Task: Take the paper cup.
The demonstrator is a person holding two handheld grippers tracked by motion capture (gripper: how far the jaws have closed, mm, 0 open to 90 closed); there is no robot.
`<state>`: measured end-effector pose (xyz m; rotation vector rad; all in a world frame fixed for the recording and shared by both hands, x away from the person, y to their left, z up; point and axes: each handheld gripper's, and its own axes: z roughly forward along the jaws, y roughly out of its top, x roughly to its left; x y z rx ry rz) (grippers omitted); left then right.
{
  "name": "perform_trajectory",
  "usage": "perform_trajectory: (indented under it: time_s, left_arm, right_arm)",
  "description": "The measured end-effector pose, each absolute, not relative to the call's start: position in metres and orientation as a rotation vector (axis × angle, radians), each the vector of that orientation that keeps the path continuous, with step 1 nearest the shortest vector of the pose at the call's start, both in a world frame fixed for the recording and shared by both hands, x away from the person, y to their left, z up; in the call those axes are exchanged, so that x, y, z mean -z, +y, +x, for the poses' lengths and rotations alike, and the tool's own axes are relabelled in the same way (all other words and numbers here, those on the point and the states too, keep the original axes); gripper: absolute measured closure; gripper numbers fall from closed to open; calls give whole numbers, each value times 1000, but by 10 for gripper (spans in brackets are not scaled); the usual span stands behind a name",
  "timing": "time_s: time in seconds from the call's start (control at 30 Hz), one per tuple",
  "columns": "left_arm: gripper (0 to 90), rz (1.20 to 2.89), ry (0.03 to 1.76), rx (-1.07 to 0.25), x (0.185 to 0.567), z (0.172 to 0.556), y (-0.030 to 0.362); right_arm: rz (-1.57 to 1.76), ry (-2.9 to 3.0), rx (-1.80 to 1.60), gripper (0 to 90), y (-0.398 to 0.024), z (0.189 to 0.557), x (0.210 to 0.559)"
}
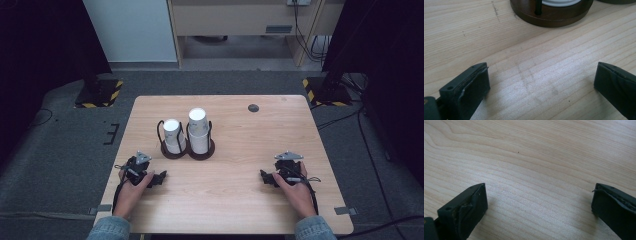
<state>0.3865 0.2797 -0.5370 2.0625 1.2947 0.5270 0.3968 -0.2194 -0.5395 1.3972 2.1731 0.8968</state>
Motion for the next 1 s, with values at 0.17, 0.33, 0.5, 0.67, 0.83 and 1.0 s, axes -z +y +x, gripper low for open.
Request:
perform_trajectory:
  time_s: [0.17,0.33,0.5,0.67,0.83,1.0]
  left_arm:
    - [0,2063,1295,-527,537,386,280]
    - [0,2062,1295,-527,537,386,280]
    - [0,2063,1295,-527,537,386,280]
    - [0,2063,1295,-527,537,387,280]
    - [0,2063,1295,-527,537,386,280]
    - [0,2063,1295,-527,537,386,280]
  right_arm:
    - [1396,2173,-896,7,-219,397,540]
    - [1392,2174,-895,8,-220,396,540]
    - [1391,2172,-898,45,-219,395,539]
    - [1369,2194,-958,89,-209,390,527]
    - [1341,2224,-970,105,-198,389,511]
    - [1319,2268,-980,114,-186,392,496]
